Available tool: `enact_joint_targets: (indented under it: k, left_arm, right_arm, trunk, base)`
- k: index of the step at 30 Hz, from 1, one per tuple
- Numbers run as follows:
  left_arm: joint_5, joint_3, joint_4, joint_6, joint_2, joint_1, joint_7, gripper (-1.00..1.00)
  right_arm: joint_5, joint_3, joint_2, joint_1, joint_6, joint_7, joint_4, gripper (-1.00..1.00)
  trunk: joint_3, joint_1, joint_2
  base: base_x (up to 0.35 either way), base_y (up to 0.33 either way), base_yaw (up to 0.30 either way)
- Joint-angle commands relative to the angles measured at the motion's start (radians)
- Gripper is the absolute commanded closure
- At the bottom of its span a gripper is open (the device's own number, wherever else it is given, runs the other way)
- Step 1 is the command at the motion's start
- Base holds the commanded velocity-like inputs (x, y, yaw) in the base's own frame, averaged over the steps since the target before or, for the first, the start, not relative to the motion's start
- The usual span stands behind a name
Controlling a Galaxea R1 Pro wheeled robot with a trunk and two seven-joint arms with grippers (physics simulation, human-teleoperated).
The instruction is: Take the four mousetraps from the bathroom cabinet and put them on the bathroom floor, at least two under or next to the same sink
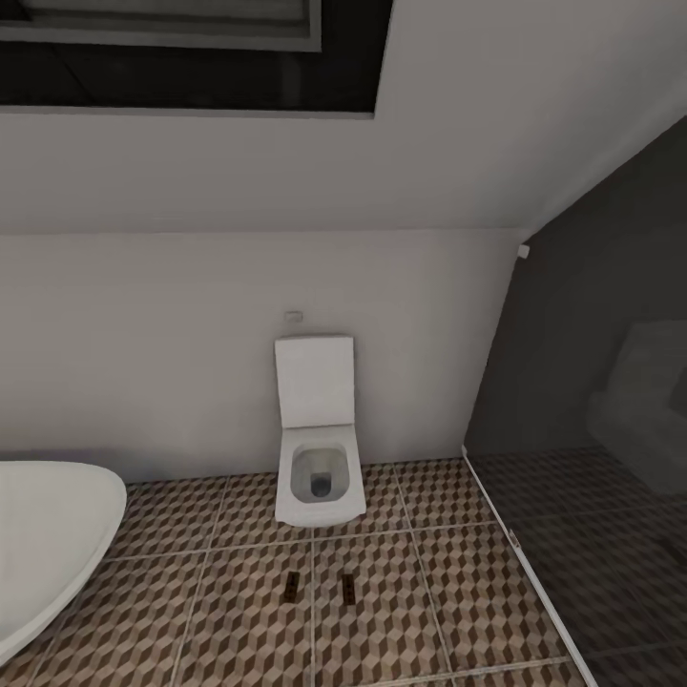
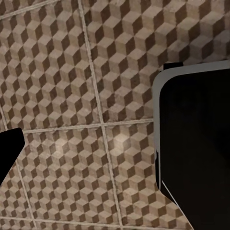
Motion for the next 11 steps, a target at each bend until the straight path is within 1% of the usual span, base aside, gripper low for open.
enact_joint_targets:
  k: [1,11]
  left_arm:
    - [0.010,-0.009,0.004,-0.006,0.000,-0.002,0.000,-1.00]
    - [0.009,-0.009,0.003,-0.008,0.000,-0.002,0.000,-1.00]
  right_arm:
    - [-0.010,0.006,0.000,-0.001,-0.004,0.005,0.001,-1.00]
    - [-0.010,0.006,0.000,-0.001,-0.004,0.005,0.001,-1.00]
  trunk:
    - [-0.002,0.001,-0.002]
    - [-0.002,0.001,-0.002]
  base:
    - [0.000,0.000,0.000]
    - [0.000,0.000,0.000]
